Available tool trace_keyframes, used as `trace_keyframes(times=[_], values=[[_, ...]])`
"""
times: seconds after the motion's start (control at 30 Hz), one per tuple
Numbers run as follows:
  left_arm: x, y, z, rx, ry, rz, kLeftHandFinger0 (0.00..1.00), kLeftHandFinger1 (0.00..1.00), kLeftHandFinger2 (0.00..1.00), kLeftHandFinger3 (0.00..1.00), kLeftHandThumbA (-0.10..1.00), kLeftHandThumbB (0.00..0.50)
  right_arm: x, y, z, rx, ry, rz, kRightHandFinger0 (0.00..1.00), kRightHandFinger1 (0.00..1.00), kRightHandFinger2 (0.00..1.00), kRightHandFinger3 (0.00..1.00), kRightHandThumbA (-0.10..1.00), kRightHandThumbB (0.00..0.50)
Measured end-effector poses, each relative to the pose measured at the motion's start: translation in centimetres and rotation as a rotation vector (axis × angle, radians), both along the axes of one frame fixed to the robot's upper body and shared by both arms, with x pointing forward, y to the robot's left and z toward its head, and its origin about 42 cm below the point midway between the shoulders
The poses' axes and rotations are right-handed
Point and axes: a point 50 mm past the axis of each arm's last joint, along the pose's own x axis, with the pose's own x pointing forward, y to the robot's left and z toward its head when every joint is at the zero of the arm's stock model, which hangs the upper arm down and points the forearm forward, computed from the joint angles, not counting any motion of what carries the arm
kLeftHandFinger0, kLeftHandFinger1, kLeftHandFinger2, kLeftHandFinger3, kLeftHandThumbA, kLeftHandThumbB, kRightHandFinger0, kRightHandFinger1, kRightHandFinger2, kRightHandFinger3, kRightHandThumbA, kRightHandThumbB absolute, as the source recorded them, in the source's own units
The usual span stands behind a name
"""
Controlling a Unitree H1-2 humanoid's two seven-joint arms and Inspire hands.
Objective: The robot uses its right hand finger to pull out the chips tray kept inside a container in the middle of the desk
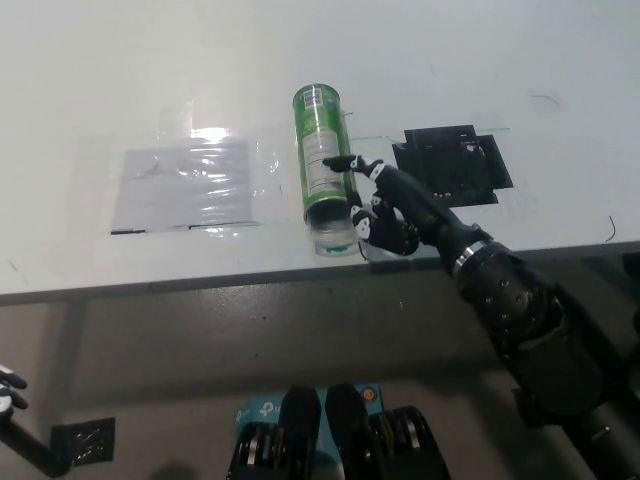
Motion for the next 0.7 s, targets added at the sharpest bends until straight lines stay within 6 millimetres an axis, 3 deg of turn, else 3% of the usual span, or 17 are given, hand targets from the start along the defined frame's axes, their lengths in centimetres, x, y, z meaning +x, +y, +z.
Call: trace_keyframes(times=[0.5, 0.7], values=[[0.1, 0.2, 0.2, 0.011, 0.01, 0.002, 0.2, 0.24, 0.33, 0.7, -0.1, 0.0, 0.1, -1.3, -0.8, -0.107, -0.039, 0.049, 0.0, 0.0, 0.8, 0.83, -0.1, 0.205], [0.3, 0.4, 0.5, 0.02, 0.006, 0.001, 0.17, 0.22, 0.3, 0.66, -0.1, 0.0, 0.1, -1.3, -1.0, -0.108, -0.045, 0.061, 0.0, 0.0, 0.79, 0.83, -0.1, 0.202]])
